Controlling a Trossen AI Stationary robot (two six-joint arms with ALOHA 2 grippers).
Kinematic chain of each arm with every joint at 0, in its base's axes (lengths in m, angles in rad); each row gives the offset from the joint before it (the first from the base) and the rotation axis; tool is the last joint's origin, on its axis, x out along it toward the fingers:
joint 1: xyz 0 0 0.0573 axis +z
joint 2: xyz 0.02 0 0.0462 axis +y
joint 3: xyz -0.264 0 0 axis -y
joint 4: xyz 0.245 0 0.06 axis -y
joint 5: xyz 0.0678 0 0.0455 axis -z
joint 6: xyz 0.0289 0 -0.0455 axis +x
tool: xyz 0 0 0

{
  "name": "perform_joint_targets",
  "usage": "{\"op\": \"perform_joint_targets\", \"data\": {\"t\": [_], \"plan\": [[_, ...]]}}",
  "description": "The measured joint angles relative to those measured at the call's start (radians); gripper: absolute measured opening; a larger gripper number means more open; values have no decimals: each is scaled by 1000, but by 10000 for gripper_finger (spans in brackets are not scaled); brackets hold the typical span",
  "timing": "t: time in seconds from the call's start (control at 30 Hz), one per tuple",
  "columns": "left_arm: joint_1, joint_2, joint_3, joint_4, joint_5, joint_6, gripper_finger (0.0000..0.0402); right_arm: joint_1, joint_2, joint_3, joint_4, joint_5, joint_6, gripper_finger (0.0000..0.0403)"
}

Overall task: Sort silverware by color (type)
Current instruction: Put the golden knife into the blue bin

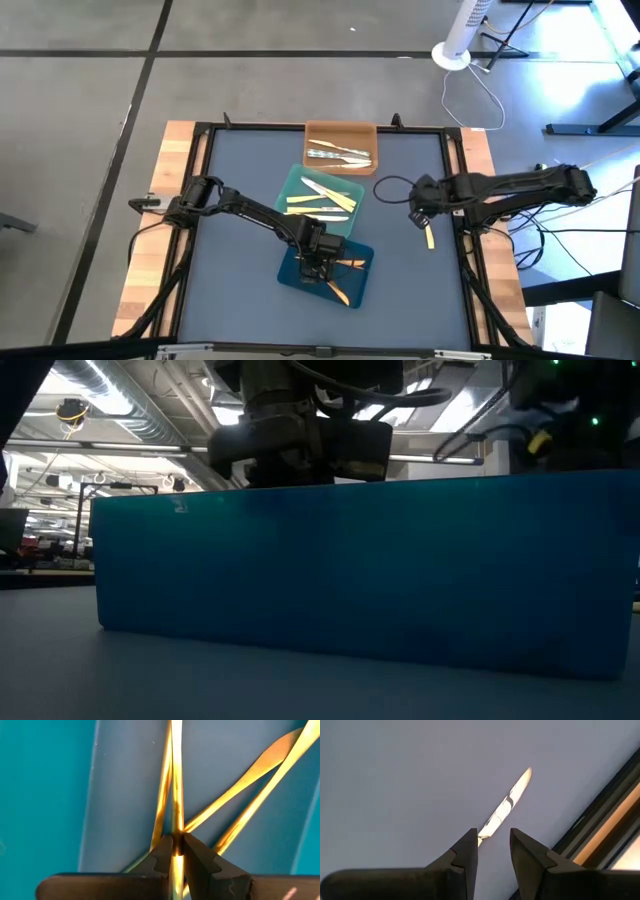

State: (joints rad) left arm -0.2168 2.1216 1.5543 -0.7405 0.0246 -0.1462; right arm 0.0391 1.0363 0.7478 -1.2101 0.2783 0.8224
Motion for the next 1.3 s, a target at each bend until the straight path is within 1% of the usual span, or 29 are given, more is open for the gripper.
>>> {"op": "perform_joint_targets", "data": {"t": [0.17, 0.37, 0.5, 0.6, 1.3], "plan": [[1, 0, 0, 1, -2, 0, 32, 0, 0, -64, 24, -34, 90, 104], [14, 0, 0, 2, -3, 0, 72, 0, 0, -120, 43, -147, 151, 104], [26, 0, 0, 2, -3, 0, 96, 1, 0, -128, 62, -148, 150, 104], [32, 0, 0, 2, -3, 0, 106, 1, 0, -129, 66, -138, 167, 104], [40, -14, -1, -3, -1, -7, 106, 0, 1, -129, 88, -131, 197, 104]]}}
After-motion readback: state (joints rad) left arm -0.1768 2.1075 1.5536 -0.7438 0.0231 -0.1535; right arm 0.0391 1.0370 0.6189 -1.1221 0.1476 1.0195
